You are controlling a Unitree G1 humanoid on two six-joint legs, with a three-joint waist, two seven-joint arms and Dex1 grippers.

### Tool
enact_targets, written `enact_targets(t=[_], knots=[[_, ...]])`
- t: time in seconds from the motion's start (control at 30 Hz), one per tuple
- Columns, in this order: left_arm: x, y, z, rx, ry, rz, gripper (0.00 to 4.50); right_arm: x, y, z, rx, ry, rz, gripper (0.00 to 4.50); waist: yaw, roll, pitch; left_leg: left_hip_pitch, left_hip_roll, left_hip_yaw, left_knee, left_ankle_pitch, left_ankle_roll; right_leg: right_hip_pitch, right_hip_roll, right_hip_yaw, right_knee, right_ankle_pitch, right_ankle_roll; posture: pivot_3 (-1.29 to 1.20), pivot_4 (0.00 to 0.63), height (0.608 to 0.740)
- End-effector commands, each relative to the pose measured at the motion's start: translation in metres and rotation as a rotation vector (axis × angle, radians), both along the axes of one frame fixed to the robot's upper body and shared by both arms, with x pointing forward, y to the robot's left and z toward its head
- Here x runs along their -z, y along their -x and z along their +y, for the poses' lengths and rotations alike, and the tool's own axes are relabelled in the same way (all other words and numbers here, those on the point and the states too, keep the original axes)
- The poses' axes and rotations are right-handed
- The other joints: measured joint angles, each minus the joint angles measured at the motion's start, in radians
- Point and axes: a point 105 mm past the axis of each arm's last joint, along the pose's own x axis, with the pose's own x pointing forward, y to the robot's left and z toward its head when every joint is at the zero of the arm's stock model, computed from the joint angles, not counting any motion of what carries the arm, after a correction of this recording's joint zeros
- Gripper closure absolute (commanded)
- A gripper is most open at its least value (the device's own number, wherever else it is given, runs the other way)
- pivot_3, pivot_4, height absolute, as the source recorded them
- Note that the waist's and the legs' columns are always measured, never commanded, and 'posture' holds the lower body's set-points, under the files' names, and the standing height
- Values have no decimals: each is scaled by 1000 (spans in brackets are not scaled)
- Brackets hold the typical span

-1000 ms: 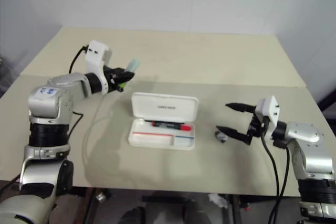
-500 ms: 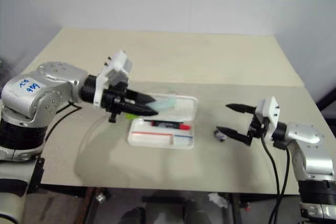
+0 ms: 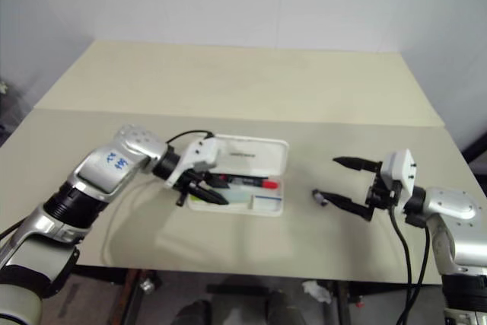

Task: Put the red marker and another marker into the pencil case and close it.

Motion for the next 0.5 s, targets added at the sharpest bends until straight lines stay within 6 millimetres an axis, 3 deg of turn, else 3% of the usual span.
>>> enact_targets(t=[0.03,0.2,0.5], knots=[[0,0,-3,35,-25,-29,3389,-11,8,-4,-11,15,-44,0,-2,0,0,0,0,0,0,0,0,0,0,0,1,0,0,0,150,740],[7,-14,-3,-25,-56,-64,3389,-7,7,0,6,1,-41,0,-4,0,0,1,0,0,1,1,2,0,0,1,3,0,0,0,150,740],[5,-21,-4,-55,-68,-110,3389,-3,7,-1,29,2,-28,0,-3,0,0,1,0,0,2,1,2,0,0,1,5,0,0,0,150,740]])
